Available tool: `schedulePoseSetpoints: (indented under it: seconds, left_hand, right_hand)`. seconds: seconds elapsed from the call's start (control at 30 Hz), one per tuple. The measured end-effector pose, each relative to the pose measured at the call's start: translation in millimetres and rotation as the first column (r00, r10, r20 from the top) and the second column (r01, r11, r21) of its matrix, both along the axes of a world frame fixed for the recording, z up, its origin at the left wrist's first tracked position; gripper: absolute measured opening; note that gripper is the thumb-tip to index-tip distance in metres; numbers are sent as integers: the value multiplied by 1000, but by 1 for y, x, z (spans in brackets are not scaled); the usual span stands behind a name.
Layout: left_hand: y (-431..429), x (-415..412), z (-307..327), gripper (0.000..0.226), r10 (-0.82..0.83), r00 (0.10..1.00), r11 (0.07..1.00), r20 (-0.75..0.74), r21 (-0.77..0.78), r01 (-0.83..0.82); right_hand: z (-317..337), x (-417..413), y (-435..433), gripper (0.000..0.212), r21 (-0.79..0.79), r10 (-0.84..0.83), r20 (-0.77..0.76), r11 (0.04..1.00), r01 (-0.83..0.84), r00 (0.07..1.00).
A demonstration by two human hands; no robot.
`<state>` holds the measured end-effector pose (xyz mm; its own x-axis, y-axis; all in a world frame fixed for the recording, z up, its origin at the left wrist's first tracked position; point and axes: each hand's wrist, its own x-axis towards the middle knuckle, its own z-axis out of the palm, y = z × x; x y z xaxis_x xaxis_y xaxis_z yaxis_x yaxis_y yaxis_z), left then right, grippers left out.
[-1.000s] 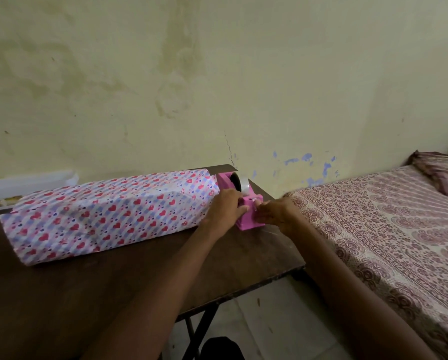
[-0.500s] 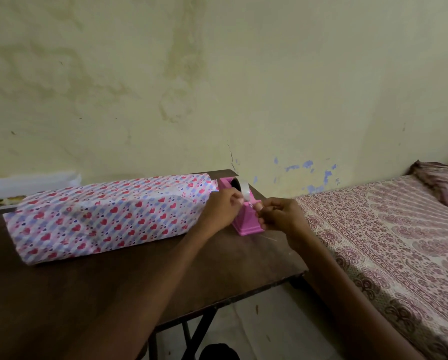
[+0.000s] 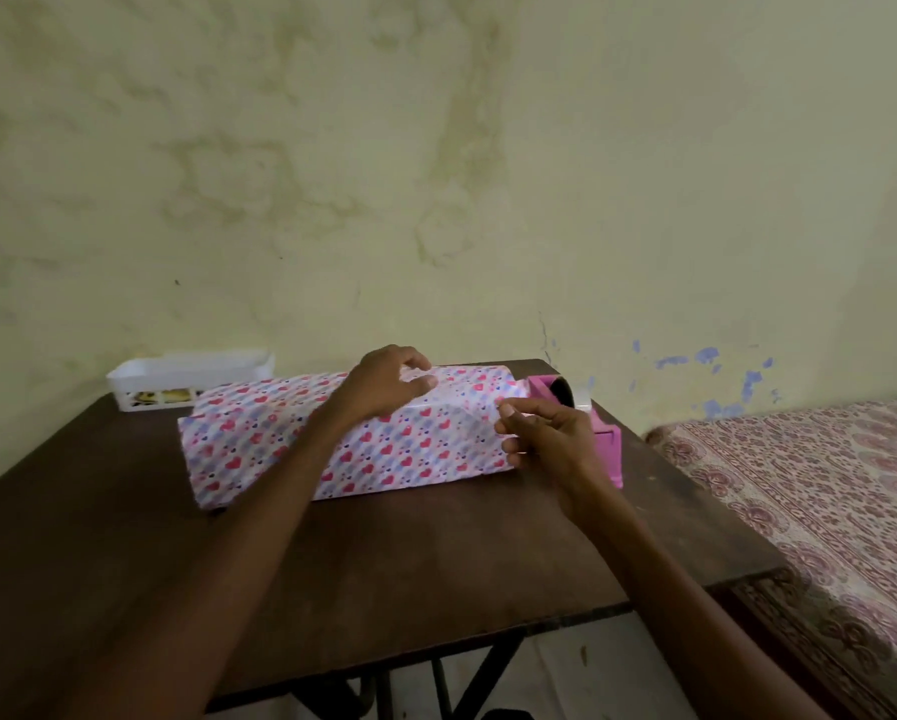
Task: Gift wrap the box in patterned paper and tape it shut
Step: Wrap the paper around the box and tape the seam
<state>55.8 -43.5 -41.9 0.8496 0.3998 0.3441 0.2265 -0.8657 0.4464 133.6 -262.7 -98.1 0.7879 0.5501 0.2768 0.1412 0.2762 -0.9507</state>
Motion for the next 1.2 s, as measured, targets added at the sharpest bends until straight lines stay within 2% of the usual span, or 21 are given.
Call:
schedulePoseSetpoints:
  seconds: [0.1, 0.17, 0.33, 0.67, 0.93, 1.2]
  left_hand:
    - [29, -8, 6, 52, -93, 970, 990, -223, -121, 67]
    - [38, -7, 2, 59, -103, 959, 990, -263, -117, 74]
    - [44, 2, -7, 64, -36, 972, 994, -234, -111, 11]
    - [49, 5, -11, 57, -68, 970, 987, -231, -155, 32]
    - [47, 5, -12, 56, -51, 969, 989, -240, -146, 16]
    - [47, 6, -11, 52, -55, 963, 991, -264, -131, 20]
  right_hand:
    - [2, -10, 26, 18, -9, -24, 31, 1000, 24, 999]
    - [2, -13, 41, 18, -5, -38, 34, 999, 38, 999]
    - [0, -15, 70, 15, -43, -89, 48, 995, 91, 995]
    - [-11, -11, 97, 17, -102, -192, 144, 973, 207, 971]
    - [-6, -6, 100, 16, -83, -170, 100, 980, 179, 980]
    - [-4, -1, 104, 19, -199, -194, 107, 957, 212, 975]
